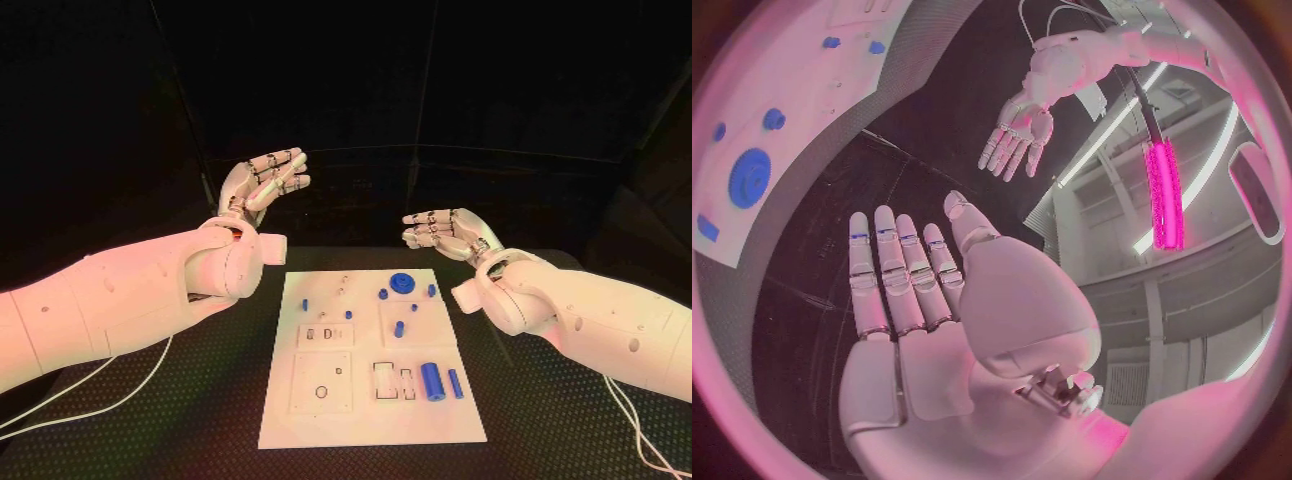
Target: Assemble the parts on the task board
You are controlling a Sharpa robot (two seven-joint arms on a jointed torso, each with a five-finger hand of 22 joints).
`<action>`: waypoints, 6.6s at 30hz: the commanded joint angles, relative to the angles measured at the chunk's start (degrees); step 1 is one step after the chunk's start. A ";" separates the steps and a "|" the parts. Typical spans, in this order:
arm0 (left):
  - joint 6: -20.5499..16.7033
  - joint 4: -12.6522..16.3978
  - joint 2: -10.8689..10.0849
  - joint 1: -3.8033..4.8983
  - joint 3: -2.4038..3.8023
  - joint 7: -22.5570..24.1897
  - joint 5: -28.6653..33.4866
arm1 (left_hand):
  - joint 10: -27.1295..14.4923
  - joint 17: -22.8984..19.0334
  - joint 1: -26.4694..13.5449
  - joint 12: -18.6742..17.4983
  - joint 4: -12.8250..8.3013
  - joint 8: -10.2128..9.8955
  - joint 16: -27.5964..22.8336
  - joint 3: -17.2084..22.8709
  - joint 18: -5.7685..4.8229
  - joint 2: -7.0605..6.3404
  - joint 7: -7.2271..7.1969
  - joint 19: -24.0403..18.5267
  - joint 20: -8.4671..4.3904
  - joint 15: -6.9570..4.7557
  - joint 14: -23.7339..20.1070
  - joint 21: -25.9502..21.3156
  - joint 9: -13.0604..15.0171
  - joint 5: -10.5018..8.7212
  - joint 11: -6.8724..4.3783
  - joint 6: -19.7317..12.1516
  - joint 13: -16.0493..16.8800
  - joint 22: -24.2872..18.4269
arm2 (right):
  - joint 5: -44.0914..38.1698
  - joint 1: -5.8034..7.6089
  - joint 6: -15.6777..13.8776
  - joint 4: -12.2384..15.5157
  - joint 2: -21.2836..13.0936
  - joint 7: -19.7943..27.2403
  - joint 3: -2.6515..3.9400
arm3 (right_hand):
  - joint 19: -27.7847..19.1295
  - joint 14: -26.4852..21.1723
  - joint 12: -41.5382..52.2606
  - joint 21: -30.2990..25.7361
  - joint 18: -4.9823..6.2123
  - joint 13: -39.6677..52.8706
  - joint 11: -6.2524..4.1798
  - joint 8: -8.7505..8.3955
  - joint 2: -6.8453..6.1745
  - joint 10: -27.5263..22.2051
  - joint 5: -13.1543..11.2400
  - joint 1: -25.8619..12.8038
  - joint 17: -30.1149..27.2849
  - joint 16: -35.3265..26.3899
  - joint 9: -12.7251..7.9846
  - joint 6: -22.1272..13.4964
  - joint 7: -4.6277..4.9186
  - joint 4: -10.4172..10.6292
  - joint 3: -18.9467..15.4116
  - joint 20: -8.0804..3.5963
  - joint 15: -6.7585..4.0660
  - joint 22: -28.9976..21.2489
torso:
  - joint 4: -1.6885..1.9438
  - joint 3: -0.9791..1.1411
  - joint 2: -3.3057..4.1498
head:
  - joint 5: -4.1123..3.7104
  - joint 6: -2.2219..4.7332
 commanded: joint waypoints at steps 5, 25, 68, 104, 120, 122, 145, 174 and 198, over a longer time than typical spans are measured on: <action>4.00 3.26 -1.72 0.07 -0.29 0.03 0.12 | 4.35 0.13 1.78 -0.82 -1.27 0.54 0.94 0.21 1.49 0.01 4.76 4.63 -0.25 -1.42 5.46 2.24 0.16 -0.02 -1.11 8.10 -0.05 0.48 | -27.37 1.94 0.96 -0.68 0.50 -7.06 0.03 | 12.57 18.58 -1.62 8.36 1.58 0.13 -3.37 -0.60 -1.76 13.62 -0.15 0.15 1.78 2.19 -0.02 11.78 0.59 -4.45 4.22 -4.65 -4.86 3.03 | 0.18 -0.32 2.09 | -0.01 0.50; 6.32 12.94 -6.03 0.06 -0.55 -1.59 0.39 | 7.73 -0.14 1.94 -2.09 -1.88 0.18 0.78 0.27 1.70 0.06 4.19 7.11 -0.70 -2.13 8.18 3.13 0.13 -0.06 -1.80 10.44 0.02 0.31 | -63.33 4.36 13.39 0.10 3.29 -22.99 0.06 | 20.98 32.37 -3.82 32.86 1.38 0.16 -5.68 -2.96 -6.29 15.74 -1.99 -3.70 30.51 40.38 -0.08 16.01 -1.61 -6.37 10.63 -10.01 -8.71 17.22 | 1.06 -1.55 7.27 | -0.24 1.80; 7.87 13.22 -6.34 0.06 -0.55 -1.63 0.84 | 7.99 -0.19 1.98 -2.24 -1.96 0.15 0.74 0.33 1.69 0.12 4.13 7.36 -0.77 -2.18 8.28 3.23 0.11 -0.05 -1.86 10.61 0.01 0.29 | -64.73 4.66 18.91 -5.28 8.69 -22.90 0.01 | 19.41 31.86 -2.53 44.17 1.29 0.44 -5.91 -2.41 -7.56 16.39 -2.42 -4.18 55.03 63.42 0.12 14.94 -1.99 -1.44 18.28 -9.16 -8.77 25.40 | 1.42 -1.90 10.05 | 0.05 0.62; 10.79 10.21 -5.50 0.09 -1.51 -2.42 3.15 | 8.39 -0.20 2.02 -2.46 -2.10 0.07 0.83 0.42 1.70 0.20 4.20 7.77 -0.86 -2.28 8.67 3.39 0.10 -0.04 -1.88 10.78 0.02 0.27 | -61.06 4.71 3.33 -8.93 14.21 -21.21 0.08 | 22.14 31.77 -2.29 49.40 0.39 0.80 -6.76 -1.80 -8.35 20.17 -3.81 -2.27 57.17 65.92 0.26 18.60 -2.45 -0.26 23.64 -9.68 -9.44 31.83 | 1.52 -2.02 10.58 | -0.39 1.48; 12.23 5.17 -3.99 -0.33 -6.25 -2.43 4.87 | 8.81 -0.19 2.07 -2.52 -2.19 0.12 0.93 0.54 1.70 0.32 4.01 7.99 -0.94 -2.38 8.98 3.46 0.12 -0.02 -2.03 11.06 0.04 0.23 | -61.66 5.02 2.19 -13.72 18.58 -21.76 0.08 | 21.98 31.73 -2.51 49.44 0.40 0.75 -6.67 -1.95 -8.48 19.95 -3.80 -2.27 57.12 65.96 0.21 18.49 -2.36 -0.15 23.95 -9.68 -9.40 31.77 | 1.56 -2.17 10.66 | -0.04 1.43; 12.29 5.10 -3.95 -0.37 -6.39 -2.38 4.92 | 8.89 -0.20 2.11 -2.54 -2.24 0.13 0.94 0.58 1.70 0.34 3.96 8.02 -0.96 -2.40 9.03 3.46 0.12 -0.02 -2.06 11.11 0.04 0.22 | -61.71 5.06 2.24 -14.23 19.04 -21.66 0.08 | 21.92 31.73 -2.58 49.44 0.40 0.73 -6.63 -2.01 -8.56 19.88 -3.81 -2.29 57.17 66.01 0.19 18.43 -2.33 -0.11 24.03 -9.67 -9.38 31.73 | 1.44 -2.02 10.67 | 0.26 1.42; 12.17 5.61 -4.18 -0.36 -6.54 -2.38 4.98 | 8.95 -0.20 2.17 -2.57 -2.29 0.13 0.94 0.62 1.70 0.36 3.92 8.04 -0.98 -2.42 9.07 3.46 0.12 -0.01 -2.09 11.14 0.04 0.20 | -63.11 5.30 8.04 -16.25 21.91 -23.61 0.06 | 21.50 31.56 -3.24 49.74 0.38 0.58 -6.26 -2.59 -9.69 19.16 -4.77 -3.16 56.78 66.06 0.07 17.83 -2.02 0.84 24.33 -9.41 -9.02 31.88 | 1.39 -2.03 10.78 | 0.93 0.86; 12.89 4.78 -4.21 -0.27 -6.53 -2.98 4.98 | 9.00 -0.22 2.19 -2.65 -2.34 0.10 0.92 0.65 1.69 0.36 3.89 8.07 -1.00 -2.44 9.08 3.46 0.10 -0.03 -2.11 11.15 0.02 0.17 | -65.20 5.32 7.30 -16.62 22.68 -27.88 0.06 | 20.52 31.25 -3.76 49.73 0.49 0.31 -5.52 -3.05 -11.99 16.89 -5.75 -4.45 55.82 65.89 -0.06 16.15 -1.46 2.68 24.50 -8.94 -8.33 31.38 | 1.37 -2.06 10.81 | 1.11 0.29; 12.87 4.58 -4.37 -0.24 -6.53 -3.35 4.98 | 9.00 -0.24 2.18 -2.73 -2.37 0.06 0.89 0.67 1.68 0.35 3.89 8.07 -1.01 -2.43 9.05 3.44 0.09 -0.03 -2.11 11.12 0.01 0.15 | -63.36 5.29 2.16 -11.95 17.40 -27.54 0.05 | 18.65 30.51 -3.44 48.32 0.97 0.42 -4.64 -3.00 -13.94 13.45 -5.87 -4.84 53.10 64.70 -0.07 11.14 -0.67 4.73 22.97 -8.13 -7.63 28.69 | 1.25 -2.01 10.63 | 1.32 0.42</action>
